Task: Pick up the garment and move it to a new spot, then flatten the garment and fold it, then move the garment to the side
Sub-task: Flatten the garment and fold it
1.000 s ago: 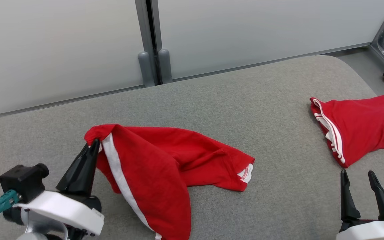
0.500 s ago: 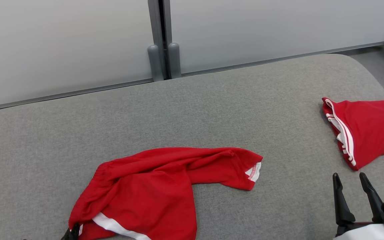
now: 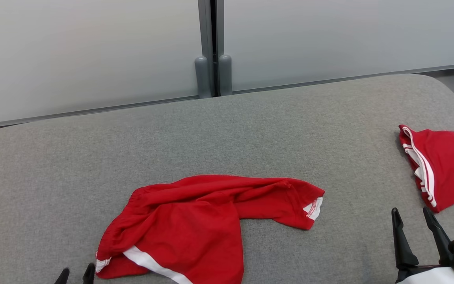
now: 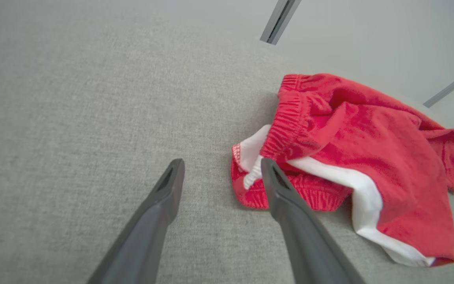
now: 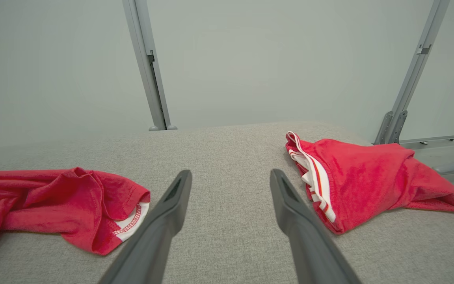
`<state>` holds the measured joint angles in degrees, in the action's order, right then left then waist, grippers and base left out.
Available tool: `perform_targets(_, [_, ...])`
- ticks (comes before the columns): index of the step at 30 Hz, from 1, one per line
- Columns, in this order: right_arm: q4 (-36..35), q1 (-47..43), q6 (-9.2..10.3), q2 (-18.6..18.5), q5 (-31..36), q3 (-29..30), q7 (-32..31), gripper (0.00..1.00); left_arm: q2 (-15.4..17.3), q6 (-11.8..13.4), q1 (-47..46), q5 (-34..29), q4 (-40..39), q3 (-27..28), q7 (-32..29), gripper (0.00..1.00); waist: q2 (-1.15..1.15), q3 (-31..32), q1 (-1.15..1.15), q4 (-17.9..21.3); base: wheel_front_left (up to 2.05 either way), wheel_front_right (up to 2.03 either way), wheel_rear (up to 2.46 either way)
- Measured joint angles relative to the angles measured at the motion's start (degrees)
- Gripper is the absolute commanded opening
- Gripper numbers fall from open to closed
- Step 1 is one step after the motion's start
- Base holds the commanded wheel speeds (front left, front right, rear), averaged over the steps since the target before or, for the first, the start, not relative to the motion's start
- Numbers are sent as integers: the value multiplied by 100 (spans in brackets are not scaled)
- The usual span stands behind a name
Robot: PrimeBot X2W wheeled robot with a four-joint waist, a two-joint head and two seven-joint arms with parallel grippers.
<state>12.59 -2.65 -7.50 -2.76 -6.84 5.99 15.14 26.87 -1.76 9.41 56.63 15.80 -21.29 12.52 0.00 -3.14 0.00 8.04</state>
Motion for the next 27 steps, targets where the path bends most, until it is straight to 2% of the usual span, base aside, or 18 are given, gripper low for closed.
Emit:
perform_targets(2, [-2,-1,0,0,16,-14,0,100,136,197,4,-321,-374,-30,63,100,0,25,0,9,0,0,0])
perform_targets(4, [-5,-4,0,-1,23,-16,0,100,119,245,-10,-504,-925,-245,-36,100,0,42,0,23,0,0,0])
perform_targets(6, [-5,-5,0,-1,33,-41,0,100,67,318,-64,-735,-1477,-620,-375,100,0,51,0,54,0,0,0])
perform_targets(7, [-3,-4,0,0,40,-60,0,100,59,392,-191,-994,-1855,-1003,-761,100,0,50,0,106,0,0,0])
perform_targets(10, [-18,7,0,0,40,-74,0,100,-42,492,-535,-1429,-2125,-1544,-1325,100,0,31,0,203,0,0,0])
perform_targets(12, [-27,32,0,-1,38,-93,0,100,-212,487,-706,-1580,-2093,-1882,-1634,100,0,3,0,277,0,0,0])
perform_targets(17, [-43,115,0,0,-7,-126,0,100,-274,606,-961,-2046,-1484,-2443,-2345,100,0,-81,0,536,0,0,0])
perform_targets(22, [-53,130,0,0,-55,-114,0,100,-258,784,-1227,-2361,-994,-2494,-2372,100,0,-205,0,787,0,0,0])
perform_targets(23, [-52,139,0,0,-56,-113,0,100,-256,795,-1283,-2464,-928,-2510,-2353,26,0,-228,0,832,0,0,0])
perform_targets(24, [-52,149,0,-2,-62,-110,0,100,-256,780,-1340,-2481,-878,-2544,-2362,0,0,-248,0,873,0,0,0])
perform_targets(27, [-47,166,0,0,-92,-114,0,100,-333,667,-1402,-2413,-864,-2541,-2299,0,0,-284,0,978,0,0,0])
